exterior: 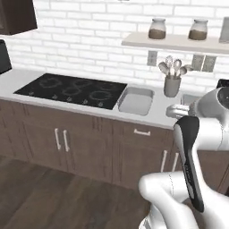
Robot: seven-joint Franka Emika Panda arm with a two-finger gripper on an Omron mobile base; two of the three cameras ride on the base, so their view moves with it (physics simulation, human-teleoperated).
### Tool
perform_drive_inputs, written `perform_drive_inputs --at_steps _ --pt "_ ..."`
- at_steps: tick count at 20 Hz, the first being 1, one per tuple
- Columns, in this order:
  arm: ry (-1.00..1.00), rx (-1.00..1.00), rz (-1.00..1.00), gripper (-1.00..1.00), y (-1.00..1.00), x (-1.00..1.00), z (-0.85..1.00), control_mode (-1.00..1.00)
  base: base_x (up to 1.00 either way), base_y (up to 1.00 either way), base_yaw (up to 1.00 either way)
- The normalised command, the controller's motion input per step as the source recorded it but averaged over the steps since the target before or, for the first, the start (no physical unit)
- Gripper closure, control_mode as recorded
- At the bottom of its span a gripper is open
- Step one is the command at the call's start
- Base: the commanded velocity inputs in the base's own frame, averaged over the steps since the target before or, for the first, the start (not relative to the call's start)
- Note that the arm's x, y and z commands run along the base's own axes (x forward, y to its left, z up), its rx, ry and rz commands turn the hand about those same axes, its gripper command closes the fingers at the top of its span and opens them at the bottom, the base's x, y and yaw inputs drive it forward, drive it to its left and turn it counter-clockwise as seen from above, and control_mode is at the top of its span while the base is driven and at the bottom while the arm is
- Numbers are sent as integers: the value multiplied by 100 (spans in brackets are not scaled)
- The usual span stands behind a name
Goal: Place one mushroom and one chicken drumstick in each tupperware on the nearby counter, to pack two identical lunches.
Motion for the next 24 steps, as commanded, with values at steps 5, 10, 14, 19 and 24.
perform_drive_inputs --at_steps 5,10,14,19,24 --pt "0 0 0 100 0 0 0 100 59 37 -89" --pt "0 0 0 100 0 0 0 100 64 2 -83" --pt "0 0 0 100 0 0 0 100 62 -53 -39" --pt "0 0 0 100 0 0 0 100 86 0 -4" --pt "0 0 0 100 0 0 0 100 100 21 -6"
